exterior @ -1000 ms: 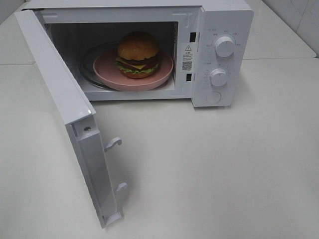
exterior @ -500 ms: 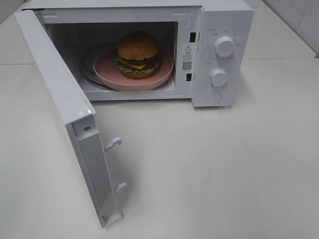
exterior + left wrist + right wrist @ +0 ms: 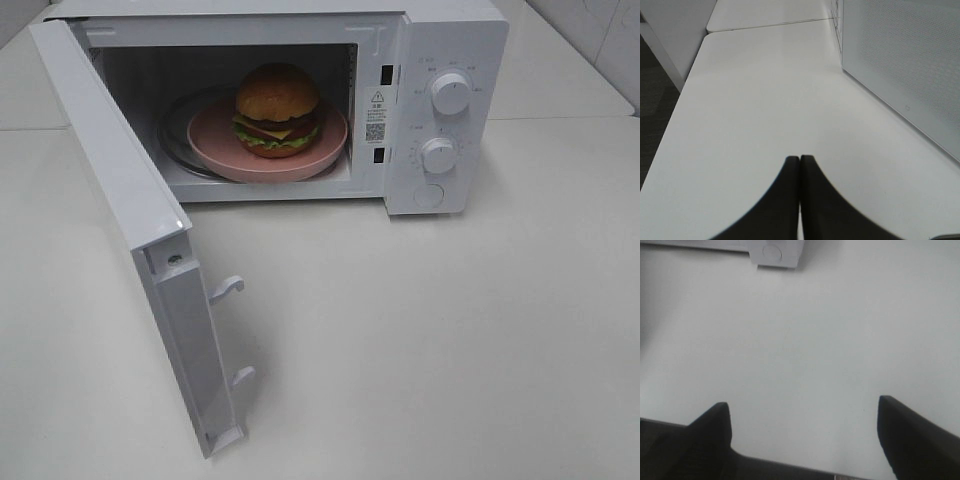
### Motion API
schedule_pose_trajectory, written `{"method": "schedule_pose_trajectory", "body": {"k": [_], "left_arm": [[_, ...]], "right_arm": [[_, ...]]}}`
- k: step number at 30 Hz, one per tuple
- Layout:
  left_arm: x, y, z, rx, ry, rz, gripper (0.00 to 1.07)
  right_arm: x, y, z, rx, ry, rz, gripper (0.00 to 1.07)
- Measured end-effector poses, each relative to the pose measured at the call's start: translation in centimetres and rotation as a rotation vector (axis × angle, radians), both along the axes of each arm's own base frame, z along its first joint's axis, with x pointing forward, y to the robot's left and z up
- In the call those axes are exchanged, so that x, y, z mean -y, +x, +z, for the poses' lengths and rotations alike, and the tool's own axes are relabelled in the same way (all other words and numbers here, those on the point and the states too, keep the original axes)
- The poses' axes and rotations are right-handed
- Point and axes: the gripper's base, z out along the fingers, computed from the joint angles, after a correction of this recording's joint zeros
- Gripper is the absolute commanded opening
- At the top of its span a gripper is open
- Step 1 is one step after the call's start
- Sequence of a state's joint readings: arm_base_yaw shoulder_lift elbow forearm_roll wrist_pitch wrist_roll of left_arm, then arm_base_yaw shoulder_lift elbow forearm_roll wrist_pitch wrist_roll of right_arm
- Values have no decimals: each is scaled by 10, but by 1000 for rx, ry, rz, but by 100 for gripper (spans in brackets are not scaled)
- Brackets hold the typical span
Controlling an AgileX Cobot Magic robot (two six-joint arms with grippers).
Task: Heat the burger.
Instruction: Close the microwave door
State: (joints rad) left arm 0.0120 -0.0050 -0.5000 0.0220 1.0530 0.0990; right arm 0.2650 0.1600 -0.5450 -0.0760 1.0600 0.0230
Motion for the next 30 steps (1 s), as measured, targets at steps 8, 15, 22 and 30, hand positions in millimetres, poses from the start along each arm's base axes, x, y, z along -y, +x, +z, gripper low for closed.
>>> {"method": "schedule_pose_trajectory", "body": {"k": [8,15,22,30], "left_arm": [[0,0,0,0,0,0,0],[0,0,0,0,0,0,0],[0,0,0,0,-5,-3,0],[1,0,0,0,-8,-6,0]], "right_arm": [[4,-19,-7,146,37,14,75],[3,-19,-8,161,33,34,73],[3,-19,-9,159,32,36,72],[3,-19,-9,159,32,36,72]]}}
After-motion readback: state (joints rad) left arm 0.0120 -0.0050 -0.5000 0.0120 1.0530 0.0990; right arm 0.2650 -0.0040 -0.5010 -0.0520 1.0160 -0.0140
